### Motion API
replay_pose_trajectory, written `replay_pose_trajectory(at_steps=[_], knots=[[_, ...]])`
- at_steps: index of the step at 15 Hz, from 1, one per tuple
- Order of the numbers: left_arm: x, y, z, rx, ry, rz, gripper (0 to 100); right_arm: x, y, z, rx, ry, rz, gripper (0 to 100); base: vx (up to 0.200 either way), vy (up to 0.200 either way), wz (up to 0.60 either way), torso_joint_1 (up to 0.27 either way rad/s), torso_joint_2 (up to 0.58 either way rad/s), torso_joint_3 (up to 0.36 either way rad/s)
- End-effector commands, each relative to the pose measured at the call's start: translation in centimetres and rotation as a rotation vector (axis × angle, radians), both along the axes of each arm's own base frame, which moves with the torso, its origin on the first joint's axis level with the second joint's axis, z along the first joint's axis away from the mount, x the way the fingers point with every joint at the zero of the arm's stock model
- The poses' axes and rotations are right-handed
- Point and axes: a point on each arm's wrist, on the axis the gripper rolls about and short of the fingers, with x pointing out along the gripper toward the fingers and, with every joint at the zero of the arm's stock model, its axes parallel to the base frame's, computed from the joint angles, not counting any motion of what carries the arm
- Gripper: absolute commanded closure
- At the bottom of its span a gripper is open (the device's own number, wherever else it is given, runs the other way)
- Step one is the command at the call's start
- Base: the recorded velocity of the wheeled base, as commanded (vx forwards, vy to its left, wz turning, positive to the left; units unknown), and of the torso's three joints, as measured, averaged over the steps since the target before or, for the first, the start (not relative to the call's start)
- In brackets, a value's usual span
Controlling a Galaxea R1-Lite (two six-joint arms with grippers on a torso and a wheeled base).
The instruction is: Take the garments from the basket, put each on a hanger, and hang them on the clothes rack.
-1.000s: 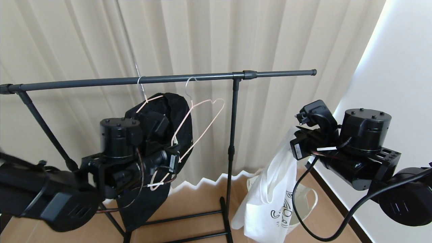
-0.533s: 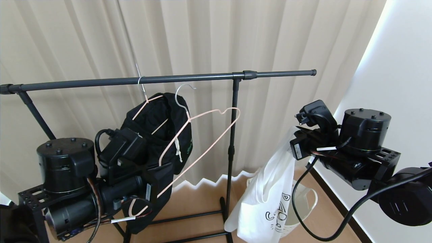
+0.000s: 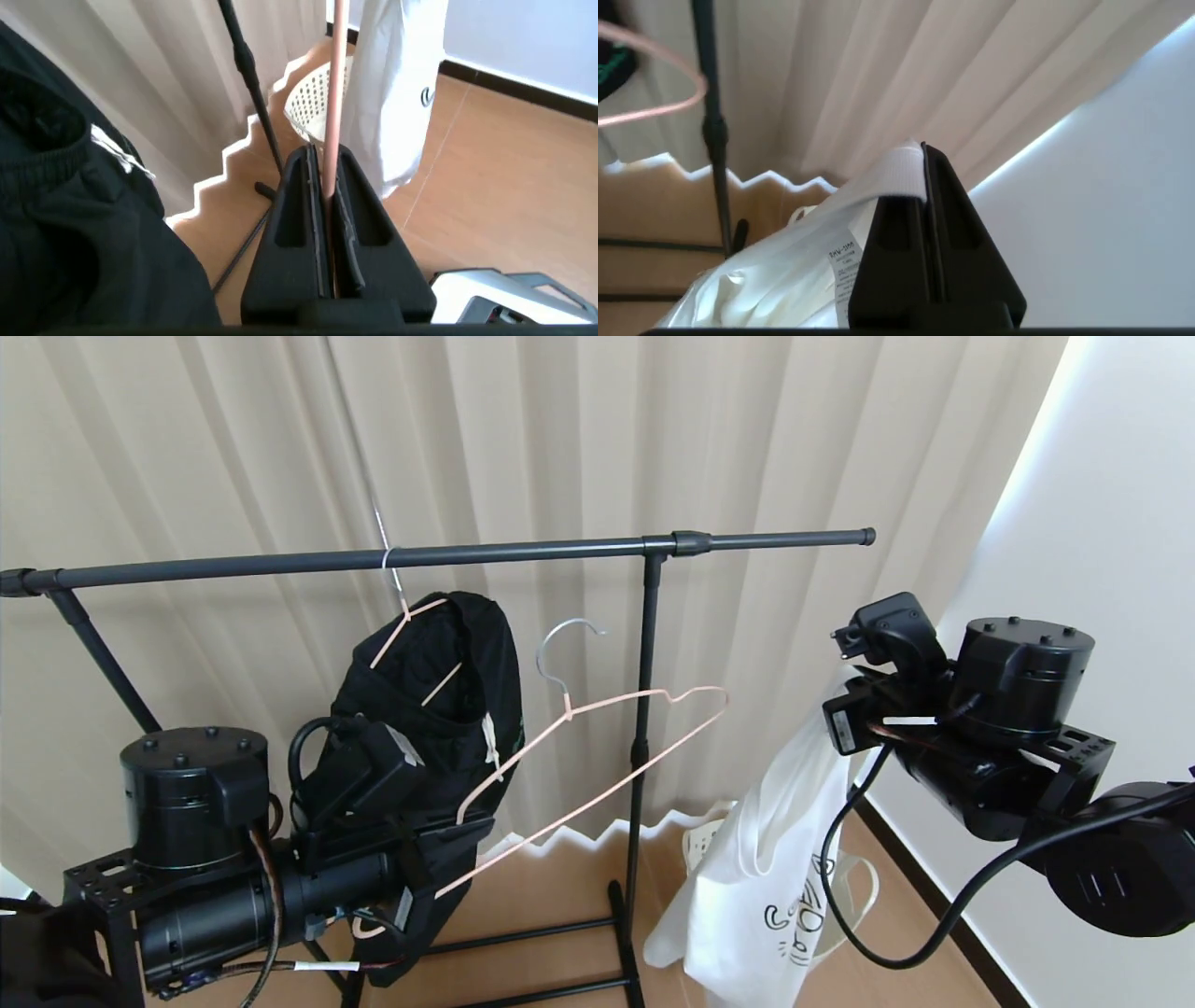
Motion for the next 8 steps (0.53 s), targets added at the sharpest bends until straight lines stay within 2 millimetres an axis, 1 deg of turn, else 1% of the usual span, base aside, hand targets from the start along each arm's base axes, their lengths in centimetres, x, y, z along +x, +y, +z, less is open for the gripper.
replay_pose_trajectory(at_steps=[1,2,5,7,8], knots=[[0.0,-0.3,-1.1,0.017,0.038,-0.015,100,0.7,0.1,-0.1,-0.007,-0.003,-0.046,100,0.000,0.000,0.00,0.000,0.00,0.000],[-0.2,-0.3,-1.6,0.018,0.048,-0.032,100,0.9,0.1,-0.1,-0.012,-0.009,-0.092,100,0.000,0.000,0.00,0.000,0.00,0.000],[-0.8,-0.4,-2.3,0.009,0.034,-0.049,100,1.7,0.4,-0.2,-0.014,-0.013,-0.118,100,0.000,0.000,0.00,0.000,0.00,0.000],[-1.1,-1.1,-2.8,0.013,0.041,-0.082,100,2.8,0.7,-1.0,-0.023,-0.007,-0.171,100,0.000,0.000,0.00,0.000,0.00,0.000],[-1.2,-1.5,-2.8,0.012,0.044,-0.096,100,2.9,0.8,-1.1,-0.023,-0.008,-0.174,100,0.000,0.000,0.00,0.000,0.00,0.000]])
